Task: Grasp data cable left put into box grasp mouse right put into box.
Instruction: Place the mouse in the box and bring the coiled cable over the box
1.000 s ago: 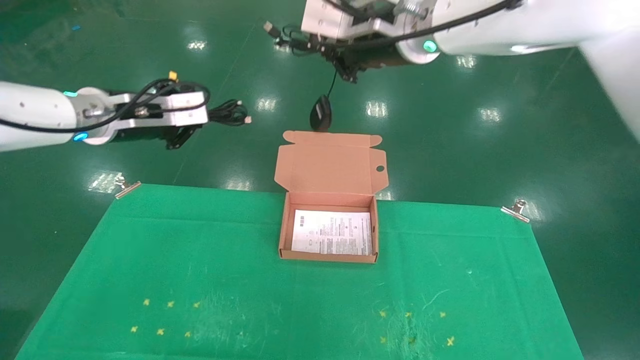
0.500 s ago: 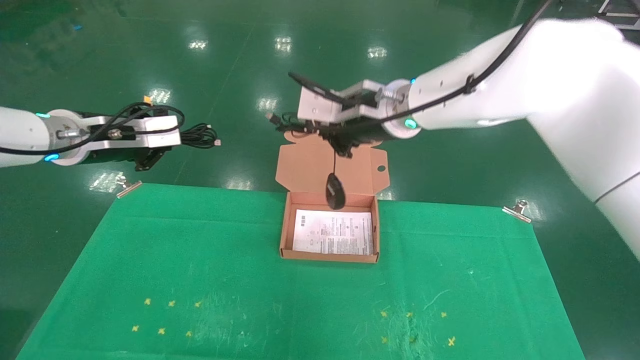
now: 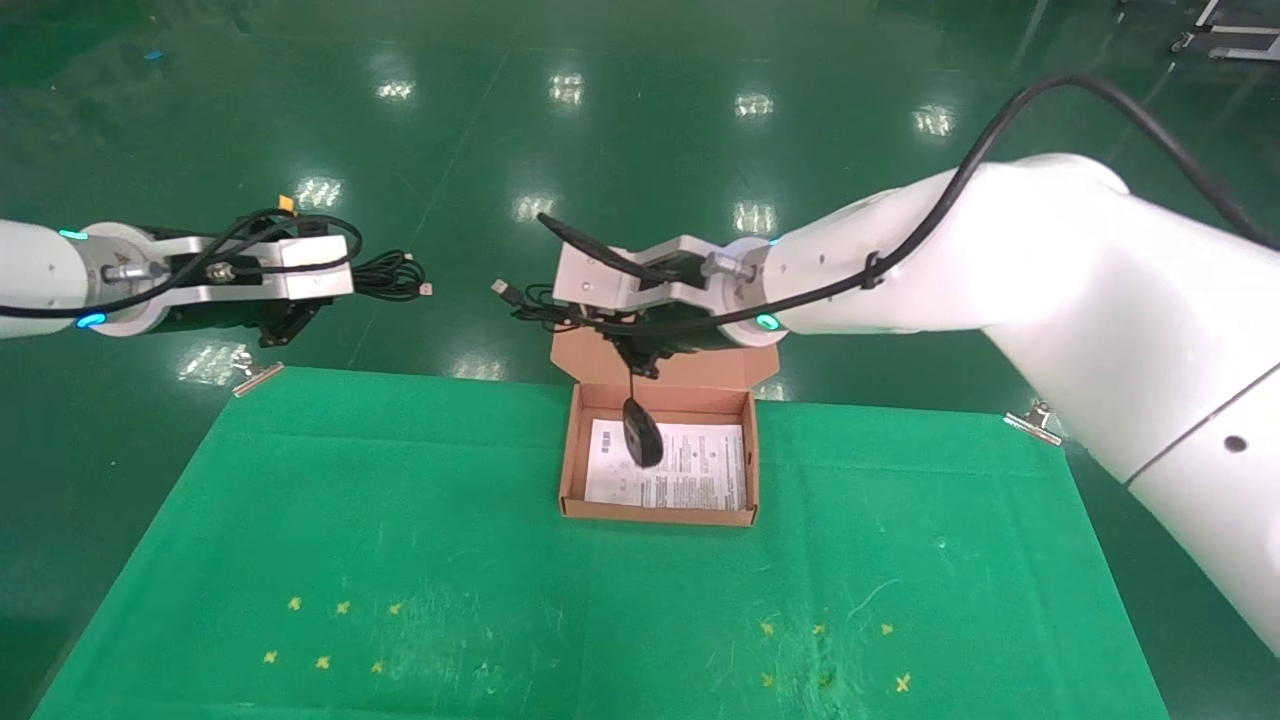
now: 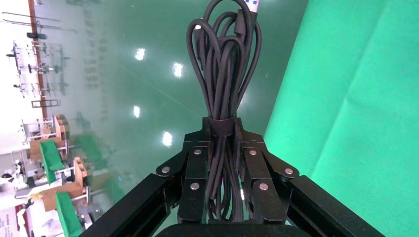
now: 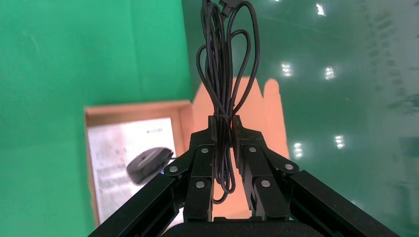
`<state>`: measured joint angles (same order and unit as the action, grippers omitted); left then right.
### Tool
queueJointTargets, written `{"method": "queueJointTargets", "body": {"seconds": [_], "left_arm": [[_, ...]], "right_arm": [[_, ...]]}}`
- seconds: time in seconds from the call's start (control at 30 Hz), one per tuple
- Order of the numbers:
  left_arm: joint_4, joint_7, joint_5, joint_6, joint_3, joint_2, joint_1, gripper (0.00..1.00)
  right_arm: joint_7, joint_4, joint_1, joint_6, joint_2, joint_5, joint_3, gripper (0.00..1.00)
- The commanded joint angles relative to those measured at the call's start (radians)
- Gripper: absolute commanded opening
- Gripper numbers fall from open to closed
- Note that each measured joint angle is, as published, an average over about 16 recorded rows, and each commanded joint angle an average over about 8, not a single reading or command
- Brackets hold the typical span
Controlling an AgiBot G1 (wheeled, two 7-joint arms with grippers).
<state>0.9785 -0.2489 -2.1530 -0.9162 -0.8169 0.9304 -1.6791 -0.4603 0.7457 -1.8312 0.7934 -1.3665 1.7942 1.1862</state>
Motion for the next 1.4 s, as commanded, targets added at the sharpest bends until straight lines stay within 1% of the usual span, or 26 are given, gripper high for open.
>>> {"method": "queueJointTargets", "body": {"seconds": [0.03, 0.17, 0.4, 0.43, 0.67, 0.7, 0.93, 1.17, 1.3, 1.4], "left_arm": [[0.004, -0.004, -0.003, -0.001, 0.000, -0.001, 0.001, 0.00], [0.008, -0.009, -0.005, -0.001, 0.000, -0.002, 0.002, 0.00], [0.012, -0.013, -0.008, -0.002, -0.001, -0.003, 0.003, 0.00], [0.012, -0.013, -0.008, -0.002, -0.001, -0.003, 0.003, 0.00], [0.014, -0.014, -0.009, -0.003, -0.001, -0.003, 0.004, 0.00], [0.014, -0.014, -0.009, -0.003, -0.001, -0.003, 0.004, 0.00], [0.023, -0.014, 0.000, -0.004, -0.001, 0.000, 0.012, 0.00], [0.053, -0.009, 0.027, 0.017, -0.003, 0.020, 0.050, 0.00], [0.054, -0.001, 0.035, 0.057, -0.006, 0.055, 0.078, 0.00], [0.034, 0.016, 0.037, 0.102, -0.014, 0.100, 0.103, 0.00]], "right_arm": [[-0.008, 0.010, 0.006, -0.016, -0.001, -0.021, 0.017, 0.00], [-0.049, -0.012, 0.020, -0.030, -0.001, -0.049, 0.054, 0.00], [-0.138, -0.093, 0.041, -0.035, -0.002, -0.083, 0.115, 0.00], [-0.146, -0.103, 0.043, -0.039, -0.003, -0.087, 0.122, 0.06], [-0.163, -0.133, 0.053, -0.061, -0.004, -0.104, 0.153, 0.93], [-0.163, -0.133, 0.054, -0.062, -0.003, -0.105, 0.154, 1.00], [-0.165, -0.105, 0.060, -0.066, 0.020, -0.111, 0.159, 1.00], [-0.178, -0.074, 0.060, -0.061, 0.052, -0.103, 0.168, 1.00], [-0.183, -0.047, 0.044, -0.052, 0.098, -0.095, 0.169, 1.00], [-0.191, -0.017, 0.025, -0.043, 0.149, -0.082, 0.171, 1.00]]}}
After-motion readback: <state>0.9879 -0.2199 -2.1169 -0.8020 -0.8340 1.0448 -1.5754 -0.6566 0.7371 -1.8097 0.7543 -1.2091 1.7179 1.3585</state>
